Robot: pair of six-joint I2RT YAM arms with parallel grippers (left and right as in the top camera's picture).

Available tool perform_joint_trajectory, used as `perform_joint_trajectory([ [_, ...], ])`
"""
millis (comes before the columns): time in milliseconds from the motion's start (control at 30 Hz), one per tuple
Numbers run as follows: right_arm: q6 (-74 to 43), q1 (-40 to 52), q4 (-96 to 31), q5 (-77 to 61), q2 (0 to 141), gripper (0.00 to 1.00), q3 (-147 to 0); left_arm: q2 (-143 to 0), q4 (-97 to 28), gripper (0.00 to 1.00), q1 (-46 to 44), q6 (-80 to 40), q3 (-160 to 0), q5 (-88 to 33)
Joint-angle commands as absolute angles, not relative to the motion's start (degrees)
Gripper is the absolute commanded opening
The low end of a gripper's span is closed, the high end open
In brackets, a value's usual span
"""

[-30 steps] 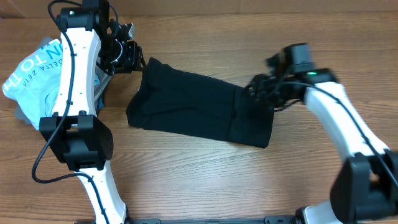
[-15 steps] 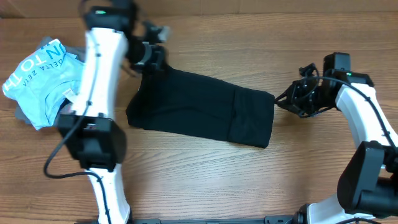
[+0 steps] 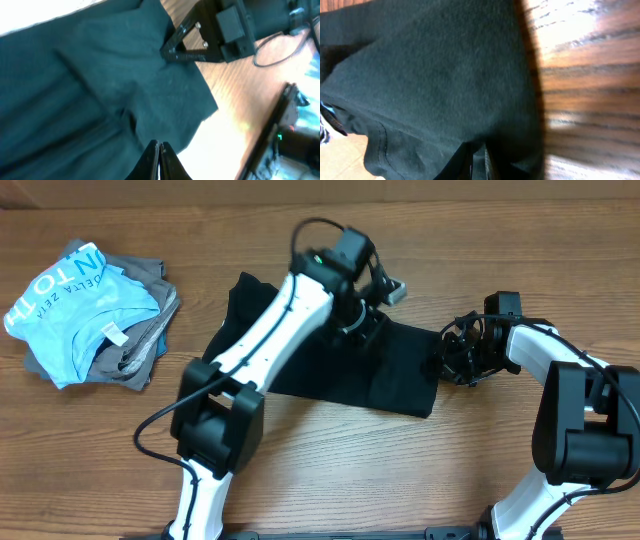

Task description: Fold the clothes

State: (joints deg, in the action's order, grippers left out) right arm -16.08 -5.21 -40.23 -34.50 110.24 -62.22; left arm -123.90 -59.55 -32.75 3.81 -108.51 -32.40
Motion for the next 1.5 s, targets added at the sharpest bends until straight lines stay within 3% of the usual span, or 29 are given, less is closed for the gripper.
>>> perform_joint_trajectory([
  [0, -16.82, -5.3, -39.48, -33.76, 111.94, 0.13, -61.98, -124.53, -53.1, 0.06, -34.72, -3.73, -102.39, -33.08],
  [167, -17.08, -5.3, -39.42, -33.67, 112.07, 0.12, -61.98, -124.53, -44.01, 0.05, -35.94, -8.4, -95.46, -31.75],
  [333, -17.72, -5.39, -39.92, -33.54, 112.05, 0.11, -62.0, -124.53, -48.03, 0.04, -35.03, -14.22, -94.35, -20.64],
  [567, -15.97, -6.39, -44.05, -34.48, 109.01, 0.09, -63.61, -124.53, -52.27, 0.04, -31.07, -14.17, -94.35, -16.73],
  [933, -12.4, -7.14, -45.65, -36.53, 102.02, 0.08, -63.83, -123.5, -49.67, 0.09, -28.56, -5.96, -100.16, -40.01],
  [1233, -17.04, -7.05, -41.58, -29.19, 102.04, 0.09, -63.81, -126.61, -44.6, 0.04, -36.38, -5.41, -99.59, -35.05],
  [1467, -16.99, -6.31, -42.24, -29.65, 102.04, 0.09, -63.7, -133.56, -46.63, 0.04, -36.95, -11.16, -99.53, -29.28],
])
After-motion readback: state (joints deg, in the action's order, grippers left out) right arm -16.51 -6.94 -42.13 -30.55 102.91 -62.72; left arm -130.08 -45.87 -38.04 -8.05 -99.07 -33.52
